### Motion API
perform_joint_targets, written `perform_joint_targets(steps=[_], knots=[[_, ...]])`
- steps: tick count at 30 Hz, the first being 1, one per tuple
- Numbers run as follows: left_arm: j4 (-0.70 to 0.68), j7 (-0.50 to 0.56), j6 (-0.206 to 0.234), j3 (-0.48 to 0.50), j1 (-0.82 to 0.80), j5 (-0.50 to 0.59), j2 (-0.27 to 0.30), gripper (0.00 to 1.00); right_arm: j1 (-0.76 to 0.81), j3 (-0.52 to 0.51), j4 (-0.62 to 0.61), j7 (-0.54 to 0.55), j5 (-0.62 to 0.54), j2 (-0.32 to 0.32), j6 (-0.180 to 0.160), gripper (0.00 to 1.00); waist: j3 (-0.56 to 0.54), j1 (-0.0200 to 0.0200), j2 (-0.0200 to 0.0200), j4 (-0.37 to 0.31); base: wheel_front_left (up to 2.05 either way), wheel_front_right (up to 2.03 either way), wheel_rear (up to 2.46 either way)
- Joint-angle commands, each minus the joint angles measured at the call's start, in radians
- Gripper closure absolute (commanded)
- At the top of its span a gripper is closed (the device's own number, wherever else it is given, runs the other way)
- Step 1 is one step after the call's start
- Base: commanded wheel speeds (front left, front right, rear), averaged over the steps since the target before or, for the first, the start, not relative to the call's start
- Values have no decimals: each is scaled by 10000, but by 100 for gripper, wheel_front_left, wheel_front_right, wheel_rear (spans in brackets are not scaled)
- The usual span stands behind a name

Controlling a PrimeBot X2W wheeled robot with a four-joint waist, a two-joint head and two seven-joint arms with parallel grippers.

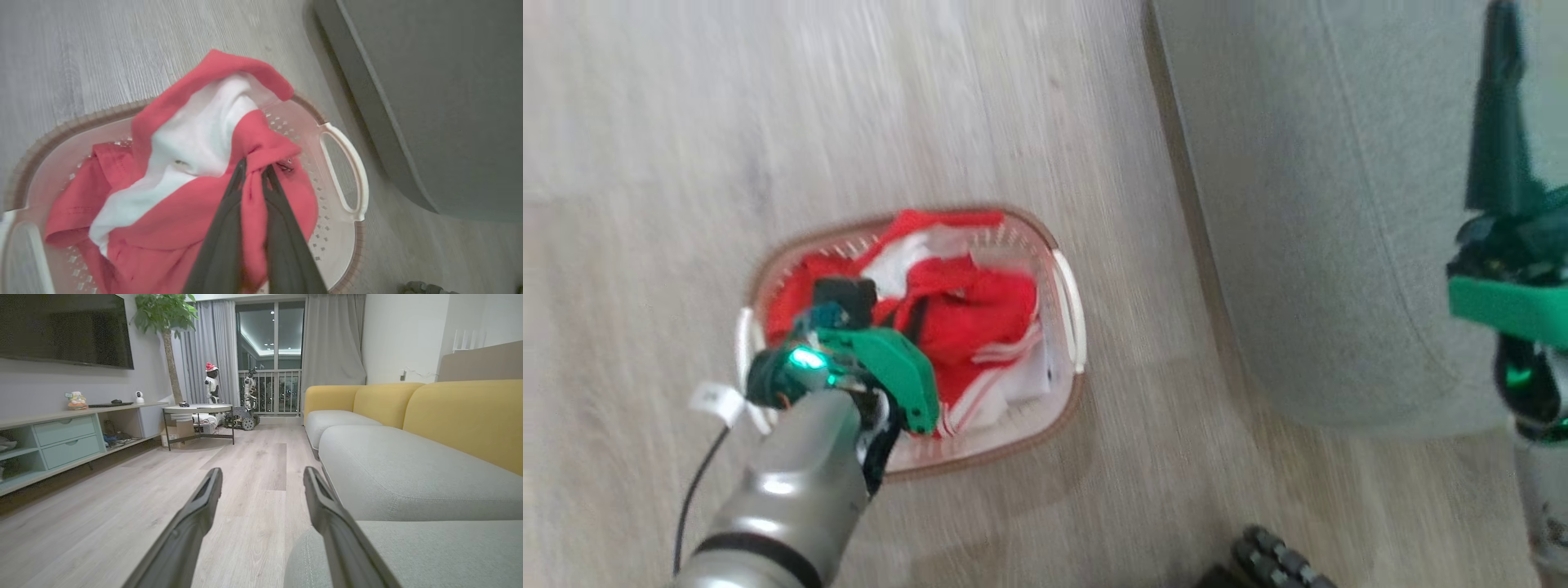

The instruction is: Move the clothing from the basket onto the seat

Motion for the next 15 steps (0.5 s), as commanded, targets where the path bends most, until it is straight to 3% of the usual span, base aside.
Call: perform_joint_targets(steps=[1, 5, 15], knots=[[-426, -186, -36, 12, 317, -147, 87, 100, 470, 189, -183, -49, -43, -108, -2, 0, -1148, 0, -1, 503, 0, 0, 0], [-1174, -206, 43, 13, 712, -232, 87, 100, 906, 253, -33, -49, -153, -96, -2, 0, -1886, 0, -1, 824, 0, 0, 0], [-3686, -210, 209, 1054, 1961, 556, 144, 100, 1904, 709, 328, -49, -456, 20, -2, 0, -3377, 0, -1, 1499, 0, 0, 0]])
